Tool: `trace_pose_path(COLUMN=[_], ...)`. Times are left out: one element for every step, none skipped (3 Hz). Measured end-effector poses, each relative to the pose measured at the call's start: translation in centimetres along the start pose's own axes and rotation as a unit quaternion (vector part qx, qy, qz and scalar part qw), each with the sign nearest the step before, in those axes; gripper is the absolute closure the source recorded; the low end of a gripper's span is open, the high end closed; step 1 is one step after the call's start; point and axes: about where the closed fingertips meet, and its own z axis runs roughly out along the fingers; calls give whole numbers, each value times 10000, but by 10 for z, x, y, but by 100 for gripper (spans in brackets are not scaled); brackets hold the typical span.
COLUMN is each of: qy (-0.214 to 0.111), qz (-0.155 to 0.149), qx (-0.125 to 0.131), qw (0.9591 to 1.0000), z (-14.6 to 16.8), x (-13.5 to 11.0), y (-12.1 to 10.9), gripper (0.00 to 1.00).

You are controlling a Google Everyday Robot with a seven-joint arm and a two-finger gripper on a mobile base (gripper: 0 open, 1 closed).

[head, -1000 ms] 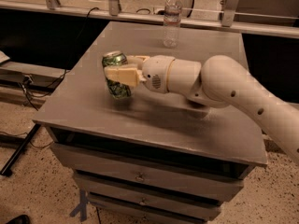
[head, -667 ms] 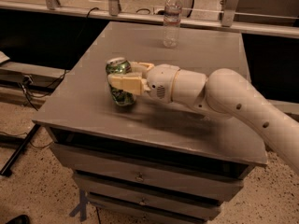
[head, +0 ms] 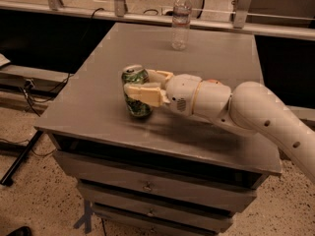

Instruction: Place green can upright

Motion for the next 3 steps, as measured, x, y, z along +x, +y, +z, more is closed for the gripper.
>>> trace_pose_path(qy=[-64, -132, -163], qz=[-20, -38, -90], qx=[28, 19, -10], qw=[10000, 9999, 9998], z=[-11, -19, -26], x=[7, 14, 14], y=[3, 6, 11], gripper=[62, 39, 15])
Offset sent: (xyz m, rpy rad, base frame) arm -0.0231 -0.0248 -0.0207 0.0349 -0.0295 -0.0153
